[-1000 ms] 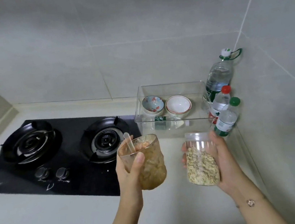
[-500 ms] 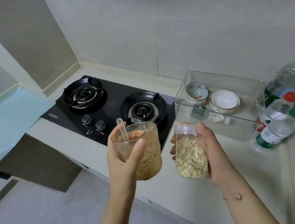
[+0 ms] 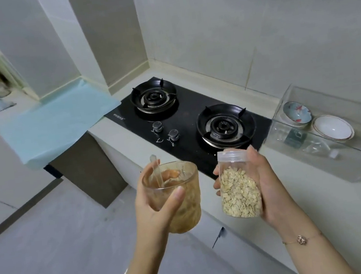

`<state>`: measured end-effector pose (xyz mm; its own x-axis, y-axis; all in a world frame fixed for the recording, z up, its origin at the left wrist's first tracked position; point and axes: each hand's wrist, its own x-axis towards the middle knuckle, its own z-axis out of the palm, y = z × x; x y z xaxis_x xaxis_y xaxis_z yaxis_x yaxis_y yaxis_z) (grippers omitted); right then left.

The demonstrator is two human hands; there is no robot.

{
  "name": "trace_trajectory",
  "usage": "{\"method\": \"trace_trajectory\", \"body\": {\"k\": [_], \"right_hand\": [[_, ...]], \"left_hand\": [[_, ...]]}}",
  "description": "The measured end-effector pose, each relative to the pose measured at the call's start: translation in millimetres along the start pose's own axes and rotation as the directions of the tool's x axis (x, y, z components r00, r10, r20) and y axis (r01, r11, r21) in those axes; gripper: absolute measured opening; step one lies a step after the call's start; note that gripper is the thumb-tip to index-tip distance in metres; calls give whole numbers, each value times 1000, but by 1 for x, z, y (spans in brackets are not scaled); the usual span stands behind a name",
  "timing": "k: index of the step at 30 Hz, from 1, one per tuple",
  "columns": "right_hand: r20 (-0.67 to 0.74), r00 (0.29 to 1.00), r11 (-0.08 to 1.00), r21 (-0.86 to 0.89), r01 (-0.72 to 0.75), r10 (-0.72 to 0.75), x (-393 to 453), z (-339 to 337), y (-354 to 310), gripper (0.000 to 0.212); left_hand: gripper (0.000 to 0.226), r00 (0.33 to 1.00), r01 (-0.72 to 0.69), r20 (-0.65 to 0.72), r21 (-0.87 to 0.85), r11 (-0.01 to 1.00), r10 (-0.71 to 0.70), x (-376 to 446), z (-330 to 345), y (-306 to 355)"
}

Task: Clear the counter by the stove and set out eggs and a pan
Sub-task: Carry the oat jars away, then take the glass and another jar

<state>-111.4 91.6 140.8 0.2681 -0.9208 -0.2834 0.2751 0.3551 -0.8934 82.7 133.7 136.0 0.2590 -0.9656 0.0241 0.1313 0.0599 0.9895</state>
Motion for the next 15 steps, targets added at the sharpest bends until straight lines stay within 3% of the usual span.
{"method": "trace_trajectory", "body": {"k": [4, 11, 15], "right_hand": [[34, 999, 999, -18, -39, 39, 13, 62, 21, 78], [171, 983, 994, -104, -43, 60, 43, 178, 51, 103], [264, 960, 989, -137, -58, 93, 53, 240, 70, 98]], "left_hand": [[73, 998, -1, -61, 6, 1000, 2, -6, -71, 4], [77, 979, -62, -190, 40, 997, 68, -7, -189, 20], [81, 953, -83, -285, 72, 994, 100, -11, -245, 28]]}}
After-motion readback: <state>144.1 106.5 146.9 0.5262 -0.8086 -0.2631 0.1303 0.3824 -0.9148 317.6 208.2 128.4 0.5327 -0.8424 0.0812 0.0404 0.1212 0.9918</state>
